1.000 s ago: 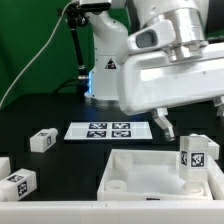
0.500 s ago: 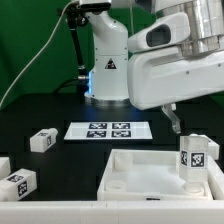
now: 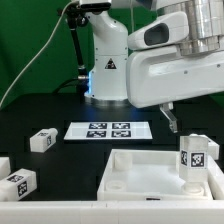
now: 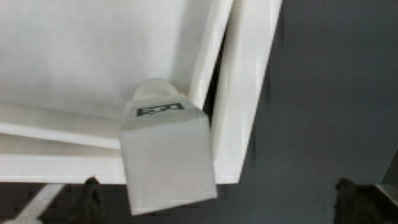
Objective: Assemble one leg
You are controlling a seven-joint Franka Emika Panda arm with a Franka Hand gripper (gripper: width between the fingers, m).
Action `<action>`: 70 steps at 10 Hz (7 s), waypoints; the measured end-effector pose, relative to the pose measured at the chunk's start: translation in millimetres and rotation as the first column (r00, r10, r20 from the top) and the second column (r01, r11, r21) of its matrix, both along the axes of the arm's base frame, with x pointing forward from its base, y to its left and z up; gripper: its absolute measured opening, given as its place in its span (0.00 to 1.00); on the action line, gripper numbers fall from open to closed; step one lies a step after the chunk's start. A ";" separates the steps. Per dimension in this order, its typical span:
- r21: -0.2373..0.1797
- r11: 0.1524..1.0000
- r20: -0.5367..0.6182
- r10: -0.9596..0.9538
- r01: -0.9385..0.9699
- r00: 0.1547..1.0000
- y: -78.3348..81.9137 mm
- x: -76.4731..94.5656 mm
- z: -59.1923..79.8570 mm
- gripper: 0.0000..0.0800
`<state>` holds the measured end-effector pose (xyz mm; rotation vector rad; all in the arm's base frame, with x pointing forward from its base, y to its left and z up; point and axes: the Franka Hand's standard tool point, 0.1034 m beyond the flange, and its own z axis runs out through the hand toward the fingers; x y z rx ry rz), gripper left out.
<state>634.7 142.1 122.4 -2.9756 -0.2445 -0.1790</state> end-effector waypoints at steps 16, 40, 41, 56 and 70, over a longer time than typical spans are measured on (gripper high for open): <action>-0.012 1.000 0.041 -0.027 0.028 0.999 -17.8 9.0 -29.6 0.35; 0.024 0.955 0.020 -0.296 0.295 0.955 5.2 11.7 -27.3 0.81; 0.004 0.981 0.057 -0.193 0.193 0.980 5.1 14.2 -26.0 0.81; -0.093 0.975 0.124 0.213 -0.202 0.969 2.5 8.8 -31.8 0.36; 0.005 0.634 -0.089 -0.770 0.773 0.632 2.2 6.3 -34.3 0.36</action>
Offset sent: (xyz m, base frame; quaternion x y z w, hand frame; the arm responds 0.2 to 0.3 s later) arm 0.0204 -0.0190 -0.0044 -0.0636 0.0286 0.0434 0.9966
